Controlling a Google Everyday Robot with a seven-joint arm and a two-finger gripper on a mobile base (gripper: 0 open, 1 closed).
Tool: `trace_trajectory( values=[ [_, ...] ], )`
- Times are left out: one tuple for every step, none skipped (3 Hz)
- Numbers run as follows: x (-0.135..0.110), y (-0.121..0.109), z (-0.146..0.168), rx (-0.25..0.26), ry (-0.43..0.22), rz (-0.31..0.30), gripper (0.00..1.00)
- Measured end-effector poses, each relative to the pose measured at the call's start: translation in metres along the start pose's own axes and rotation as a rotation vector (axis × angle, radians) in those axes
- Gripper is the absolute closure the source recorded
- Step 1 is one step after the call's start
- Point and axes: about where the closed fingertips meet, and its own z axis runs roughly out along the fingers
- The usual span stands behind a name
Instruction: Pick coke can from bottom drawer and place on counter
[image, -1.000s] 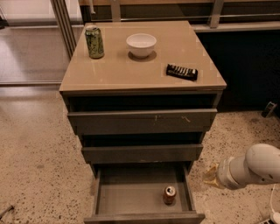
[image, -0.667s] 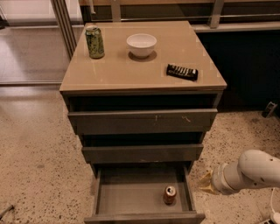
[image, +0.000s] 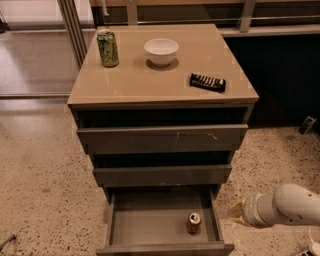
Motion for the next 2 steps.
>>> trace_trajectory(
  values=[
    [0.021,-0.007,0.052,0.015,-0.056,0.030,1.00],
    [0.044,-0.004,0.135,-0.036,-0.149,0.103,1.00]
  ],
)
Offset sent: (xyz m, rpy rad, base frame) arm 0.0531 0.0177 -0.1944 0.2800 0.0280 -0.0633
